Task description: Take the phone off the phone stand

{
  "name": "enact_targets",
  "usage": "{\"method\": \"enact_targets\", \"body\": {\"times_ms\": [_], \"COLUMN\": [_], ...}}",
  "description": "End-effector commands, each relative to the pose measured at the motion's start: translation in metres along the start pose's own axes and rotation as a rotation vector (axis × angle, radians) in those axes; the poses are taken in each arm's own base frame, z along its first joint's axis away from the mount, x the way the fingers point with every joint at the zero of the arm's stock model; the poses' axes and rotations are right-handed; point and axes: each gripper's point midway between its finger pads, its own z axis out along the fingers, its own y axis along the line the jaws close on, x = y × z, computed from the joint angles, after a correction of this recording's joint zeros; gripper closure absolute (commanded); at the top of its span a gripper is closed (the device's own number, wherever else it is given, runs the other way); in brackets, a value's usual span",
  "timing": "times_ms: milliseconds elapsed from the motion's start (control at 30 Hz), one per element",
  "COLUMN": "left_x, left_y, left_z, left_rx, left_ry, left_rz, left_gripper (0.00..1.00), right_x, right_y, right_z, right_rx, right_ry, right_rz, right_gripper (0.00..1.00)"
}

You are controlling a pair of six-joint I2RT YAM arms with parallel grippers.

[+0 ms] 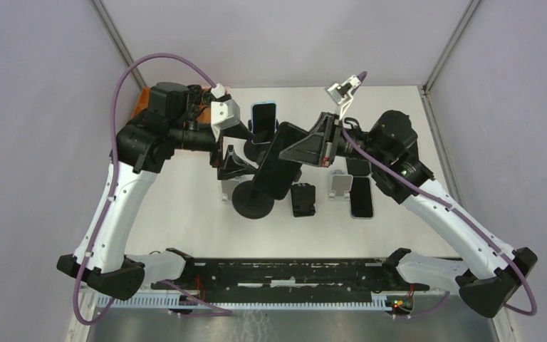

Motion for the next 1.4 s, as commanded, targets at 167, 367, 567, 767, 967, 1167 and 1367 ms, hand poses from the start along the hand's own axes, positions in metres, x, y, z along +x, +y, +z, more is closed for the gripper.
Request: {"method": "enact_targets", "body": {"times_ms": [167,367,567,767,967,1167,1367], "left_x": [0.017,0.024,0.031,0.029,0.018,0.012,-0.002], "left_y": [-0.033,-0.049,-0.063,-0.069,-0.060,-0.052,-0.045], "left_z": [-0.001,-0.003,-0.003,-0.007,-0.010,-0.008,-0.009], "left_rx": [0.075,0.106,0.141,0.131,0.047,0.022,-0.019], "left_ry": [0.018,0.002,-0.007,-0.025,-0.068,-0.077,-0.128], "left_rz": [-0.033,-0.085,-0.127,-0.125,-0.097,-0.118,-0.144], "left_gripper": [0.03,0.05,0.13,0.24,0.40,0.83,0.98], "right_x": [-0.023,-0.014,-0.020,-0.023,-0.018,-0.012,-0.004], "right_y": [0.104,0.113,0.119,0.110,0.105,0.103,0.089], "right_z": [0.022,0.036,0.039,0.040,0.041,0.042,0.040], "right_rx": [-0.332,-0.399,-0.430,-0.358,-0.369,-0.389,-0.355], "right_ry": [-0.123,-0.116,-0.142,-0.157,-0.155,-0.141,-0.144], "right_rz": [-0.175,-0.166,-0.185,-0.245,-0.218,-0.216,-0.214], "right_gripper": [0.94,0.94,0.94,0.94,0.93,0.80,0.32]}}
